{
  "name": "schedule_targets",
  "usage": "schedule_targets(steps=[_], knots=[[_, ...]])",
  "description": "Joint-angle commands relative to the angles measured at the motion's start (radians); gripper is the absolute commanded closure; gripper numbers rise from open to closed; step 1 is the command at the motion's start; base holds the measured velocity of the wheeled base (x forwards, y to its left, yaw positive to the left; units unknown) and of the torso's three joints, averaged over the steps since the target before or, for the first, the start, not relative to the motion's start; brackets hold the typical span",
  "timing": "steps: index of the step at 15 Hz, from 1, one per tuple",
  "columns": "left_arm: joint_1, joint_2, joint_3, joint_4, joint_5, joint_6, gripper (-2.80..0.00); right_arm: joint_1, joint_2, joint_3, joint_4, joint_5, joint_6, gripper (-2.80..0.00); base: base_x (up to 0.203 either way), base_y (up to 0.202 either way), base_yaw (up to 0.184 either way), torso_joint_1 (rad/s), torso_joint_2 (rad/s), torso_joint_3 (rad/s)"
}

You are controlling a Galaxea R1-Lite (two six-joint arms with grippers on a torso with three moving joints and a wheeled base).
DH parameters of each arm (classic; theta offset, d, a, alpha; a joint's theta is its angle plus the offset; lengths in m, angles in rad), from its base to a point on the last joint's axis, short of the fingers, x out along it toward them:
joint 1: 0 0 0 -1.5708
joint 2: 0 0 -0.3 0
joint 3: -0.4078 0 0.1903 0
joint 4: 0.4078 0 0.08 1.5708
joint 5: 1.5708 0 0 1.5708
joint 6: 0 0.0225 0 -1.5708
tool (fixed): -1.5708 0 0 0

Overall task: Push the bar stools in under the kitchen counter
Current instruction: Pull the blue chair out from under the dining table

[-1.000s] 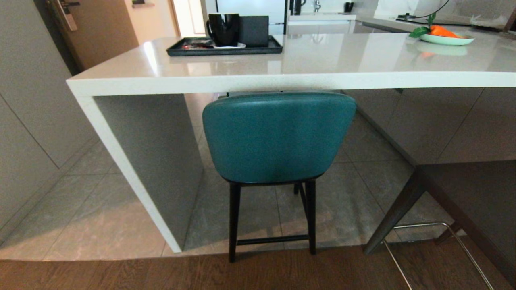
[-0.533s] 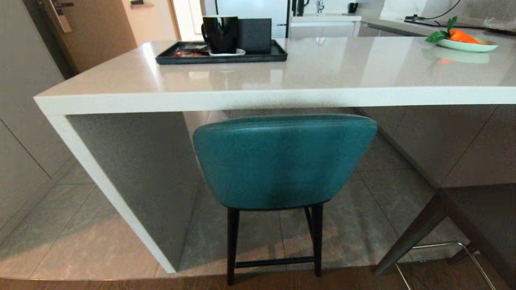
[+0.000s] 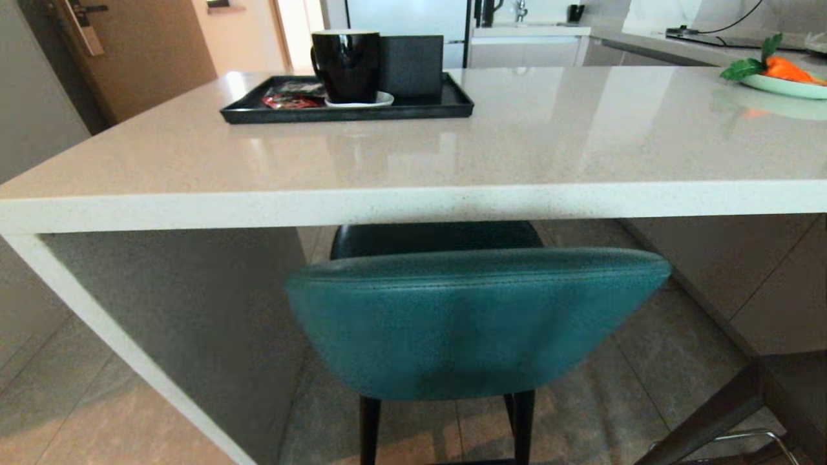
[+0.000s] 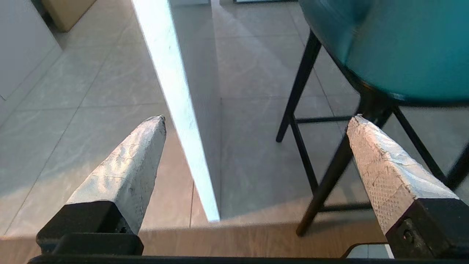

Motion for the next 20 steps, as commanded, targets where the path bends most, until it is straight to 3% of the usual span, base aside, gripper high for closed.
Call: schedule_targets(steps=[1,5,19,20], knots=[[0.0,0.0,0.002,0.0,0.001,0.0,-2.8,0.0,0.001,0.023,-0.001,0.0,0.0,0.0,0.197,0.0,-0.002,-0.002,0.01,-0.012],[0.0,0.001,0.002,0.0,0.0,0.0,-2.8,0.0,0.002,0.023,-0.001,0.0,0.0,0.0,0.163,0.0,0.002,0.004,0.0,0.0],[0.0,0.001,0.002,0.0,0.012,-0.001,-2.8,0.0,0.0,0.024,-0.001,0.001,-0.006,0.0,0.0,0.0,0.0,0.0,0.0,0.0],[0.0,0.001,0.002,0.0,0.01,0.001,0.0,0.0,0.0,0.023,-0.001,0.001,-0.006,0.0,0.0,0.0,0.0,0.0,0.0,0.0]])
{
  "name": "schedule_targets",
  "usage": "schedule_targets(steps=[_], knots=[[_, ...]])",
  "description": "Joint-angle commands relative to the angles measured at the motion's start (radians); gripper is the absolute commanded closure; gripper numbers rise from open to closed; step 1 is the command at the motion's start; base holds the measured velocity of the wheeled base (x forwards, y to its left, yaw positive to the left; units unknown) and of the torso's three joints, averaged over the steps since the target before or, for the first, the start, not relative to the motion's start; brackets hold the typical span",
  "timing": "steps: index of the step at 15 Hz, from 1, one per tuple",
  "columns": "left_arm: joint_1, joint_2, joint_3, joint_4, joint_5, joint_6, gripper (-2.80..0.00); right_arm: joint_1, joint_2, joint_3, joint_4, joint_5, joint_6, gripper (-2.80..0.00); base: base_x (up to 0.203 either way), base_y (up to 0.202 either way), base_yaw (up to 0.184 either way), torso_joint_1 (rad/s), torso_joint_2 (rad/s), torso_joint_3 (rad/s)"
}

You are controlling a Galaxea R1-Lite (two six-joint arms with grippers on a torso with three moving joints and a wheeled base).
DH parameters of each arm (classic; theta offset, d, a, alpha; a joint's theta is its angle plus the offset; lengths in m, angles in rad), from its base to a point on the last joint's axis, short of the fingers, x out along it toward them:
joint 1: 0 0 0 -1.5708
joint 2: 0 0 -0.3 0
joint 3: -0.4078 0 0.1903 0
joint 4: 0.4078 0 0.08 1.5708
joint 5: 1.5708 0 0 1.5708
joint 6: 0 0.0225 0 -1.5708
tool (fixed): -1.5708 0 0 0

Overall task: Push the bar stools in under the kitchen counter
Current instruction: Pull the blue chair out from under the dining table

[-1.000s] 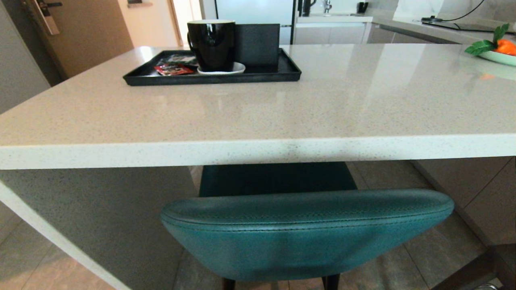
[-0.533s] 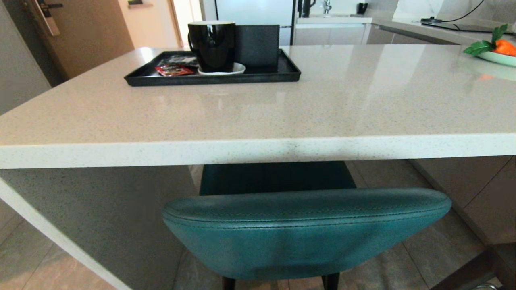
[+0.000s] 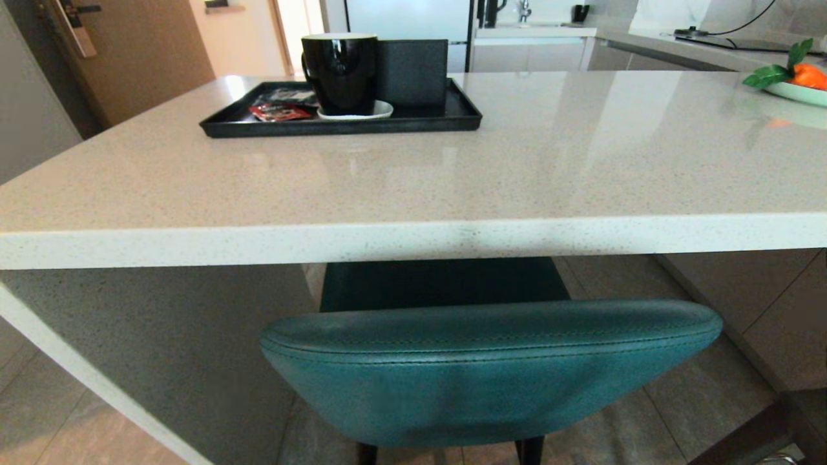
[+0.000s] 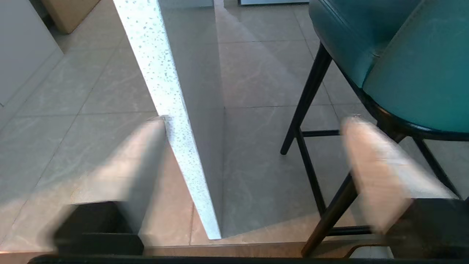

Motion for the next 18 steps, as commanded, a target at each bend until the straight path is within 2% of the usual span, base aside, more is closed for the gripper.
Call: schedule_targets(steps=[1,8,18], knots=[[0.0,0.001,0.002,0.0,-0.001,0.0,0.0,0.0,0.0,0.023,-0.001,0.0,0.001,0.0,0.0,0.0,0.0,0.0,0.0,0.0],[-0.001,0.001,0.0,0.0,0.003,-0.026,0.0,0.0,0.0,0.023,-0.001,0.0,0.001,0.0,0.0,0.0,0.0,0.0,0.0,0.0],[0.0,0.001,0.0,0.0,0.005,-0.026,0.0,0.0,0.0,0.024,-0.001,-0.001,0.005,0.0,0.0,0.0,0.0,0.0,0.0,0.0]])
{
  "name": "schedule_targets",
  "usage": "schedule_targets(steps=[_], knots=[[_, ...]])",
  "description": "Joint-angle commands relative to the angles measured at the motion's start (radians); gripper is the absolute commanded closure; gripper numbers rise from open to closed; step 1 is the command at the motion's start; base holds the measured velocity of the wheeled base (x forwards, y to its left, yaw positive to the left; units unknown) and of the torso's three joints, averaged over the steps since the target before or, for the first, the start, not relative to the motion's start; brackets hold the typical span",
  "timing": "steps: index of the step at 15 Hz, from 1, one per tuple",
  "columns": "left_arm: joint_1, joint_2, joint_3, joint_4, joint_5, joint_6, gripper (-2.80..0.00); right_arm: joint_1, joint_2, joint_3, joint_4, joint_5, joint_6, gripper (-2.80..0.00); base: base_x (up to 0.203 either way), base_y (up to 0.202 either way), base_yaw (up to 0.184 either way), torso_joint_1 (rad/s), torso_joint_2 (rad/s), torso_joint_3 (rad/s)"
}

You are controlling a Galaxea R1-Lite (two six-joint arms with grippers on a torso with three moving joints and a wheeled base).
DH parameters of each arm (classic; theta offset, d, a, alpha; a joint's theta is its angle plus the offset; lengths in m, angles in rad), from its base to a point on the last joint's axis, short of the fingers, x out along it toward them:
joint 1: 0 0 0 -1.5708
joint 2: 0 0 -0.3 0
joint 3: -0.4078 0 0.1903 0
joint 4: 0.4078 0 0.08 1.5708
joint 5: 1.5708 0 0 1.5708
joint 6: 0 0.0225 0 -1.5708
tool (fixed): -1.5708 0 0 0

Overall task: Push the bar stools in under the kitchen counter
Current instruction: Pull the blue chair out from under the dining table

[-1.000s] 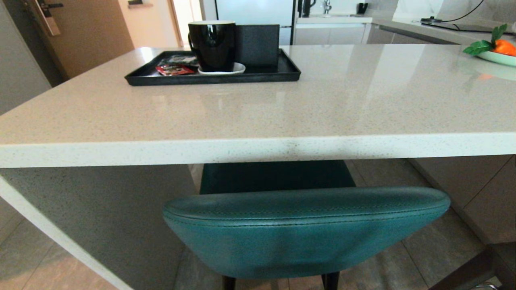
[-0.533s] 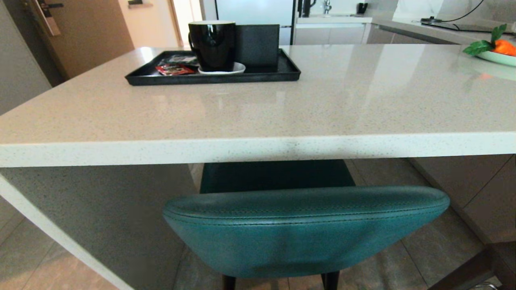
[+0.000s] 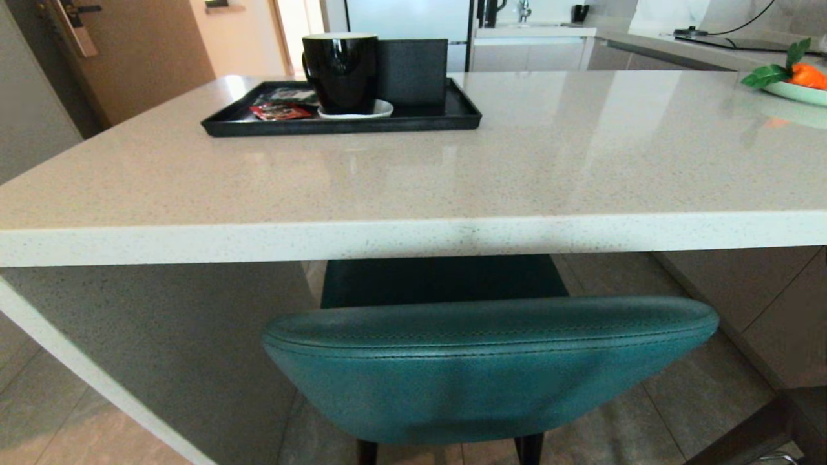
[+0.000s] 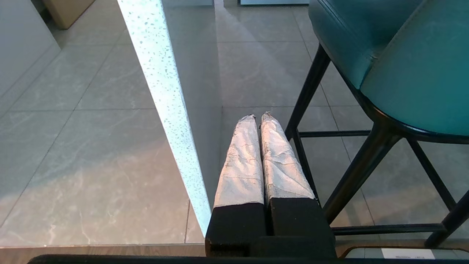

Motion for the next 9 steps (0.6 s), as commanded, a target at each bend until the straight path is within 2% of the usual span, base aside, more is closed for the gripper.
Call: schedule_targets(steps=[1,3,5,7,9], knots=[[0.001,0.0,0.0,0.0,0.001,-0.004,0.0,0.0,0.0,0.023,-0.001,0.0,-0.001,0.0,0.0,0.0,0.0,0.0,0.0,0.0],[0.002,0.0,0.0,0.0,0.015,-0.013,0.0,0.0,0.0,0.025,-0.001,0.002,-0.005,0.0,0.0,0.0,0.0,0.0,0.0,0.0],[0.003,-0.001,-0.009,-0.005,0.007,0.027,0.0,0.0,0.0,0.019,-0.013,0.008,-0.025,0.0,0.0,0.0,0.0,0.0,0.0,0.0],[0.002,0.016,-0.084,-0.016,-0.039,0.007,0.0,0.0,0.002,-0.047,-0.024,0.04,0.017,0.0,0.0,0.0,0.0,0.0,0.0,0.0],[0.002,0.086,-0.148,-0.02,-0.112,-0.008,0.0,0.0,0.014,-0.107,0.019,0.075,0.053,0.0,0.0,0.0,0.0,0.0,0.0,0.0]])
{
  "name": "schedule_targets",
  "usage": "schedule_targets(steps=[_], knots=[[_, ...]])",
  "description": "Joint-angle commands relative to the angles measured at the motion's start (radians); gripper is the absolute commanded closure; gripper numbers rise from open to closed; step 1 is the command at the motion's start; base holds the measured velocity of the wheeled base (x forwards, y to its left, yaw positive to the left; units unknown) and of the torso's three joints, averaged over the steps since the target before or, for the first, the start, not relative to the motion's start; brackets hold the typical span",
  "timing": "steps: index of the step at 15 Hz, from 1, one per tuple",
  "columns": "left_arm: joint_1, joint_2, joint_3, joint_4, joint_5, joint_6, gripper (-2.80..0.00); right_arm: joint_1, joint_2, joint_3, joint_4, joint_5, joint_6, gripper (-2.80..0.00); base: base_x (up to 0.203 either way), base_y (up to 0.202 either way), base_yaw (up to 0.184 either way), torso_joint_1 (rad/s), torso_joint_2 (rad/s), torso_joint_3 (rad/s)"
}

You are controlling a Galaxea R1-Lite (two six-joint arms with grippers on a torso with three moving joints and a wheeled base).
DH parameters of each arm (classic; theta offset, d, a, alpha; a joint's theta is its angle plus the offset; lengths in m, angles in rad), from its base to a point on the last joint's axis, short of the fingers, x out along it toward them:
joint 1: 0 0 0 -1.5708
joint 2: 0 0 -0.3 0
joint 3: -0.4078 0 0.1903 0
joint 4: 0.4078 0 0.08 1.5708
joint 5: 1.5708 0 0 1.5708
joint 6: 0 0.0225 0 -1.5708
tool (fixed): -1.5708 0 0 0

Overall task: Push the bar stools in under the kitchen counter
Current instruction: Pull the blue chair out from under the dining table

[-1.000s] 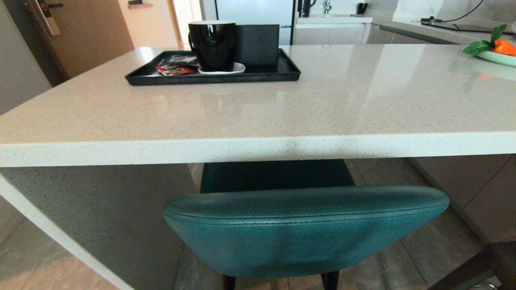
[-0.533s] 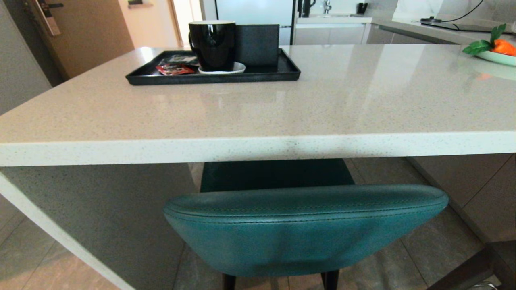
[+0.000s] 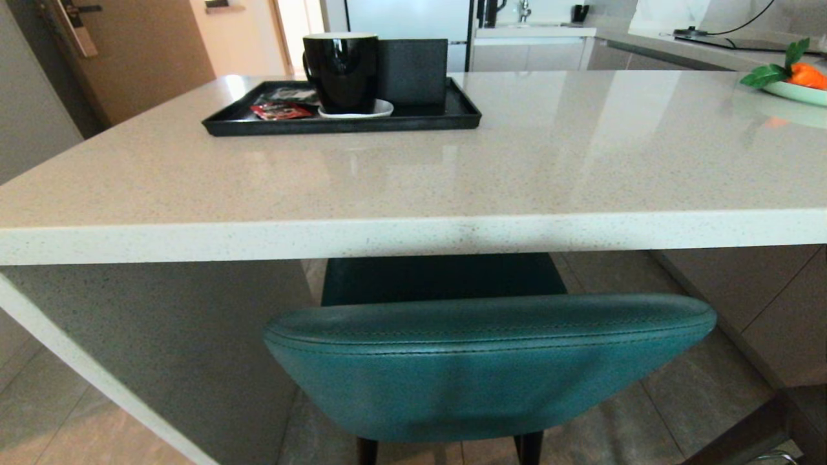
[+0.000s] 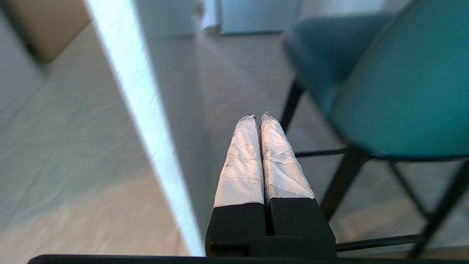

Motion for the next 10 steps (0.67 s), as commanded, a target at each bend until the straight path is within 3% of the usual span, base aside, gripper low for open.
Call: schedule_targets(steps=[1,5,8,10], knots=[[-0.001,0.085,-0.05,-0.002,-0.044,-0.014,0.0,0.0,0.021,-0.032,0.01,0.006,0.004,0.0,0.0,0.0,0.0,0.0,0.0,0.0],[-0.038,0.331,-0.076,-0.146,-0.219,-0.129,0.0,0.009,0.158,-0.081,0.007,0.03,0.034,0.0,0.0,0.0,0.0,0.0,0.0,0.0],[-0.056,0.564,-0.043,-0.372,-0.253,-0.154,0.0,0.046,0.37,-0.214,-0.012,0.009,0.154,0.0,0.0,0.0,0.0,0.0,0.0,0.0],[-0.063,0.707,-0.027,-0.482,-0.26,-0.161,0.0,0.057,0.472,-0.257,-0.028,-0.033,0.162,0.0,0.0,0.0,0.0,0.0,0.0,0.0]])
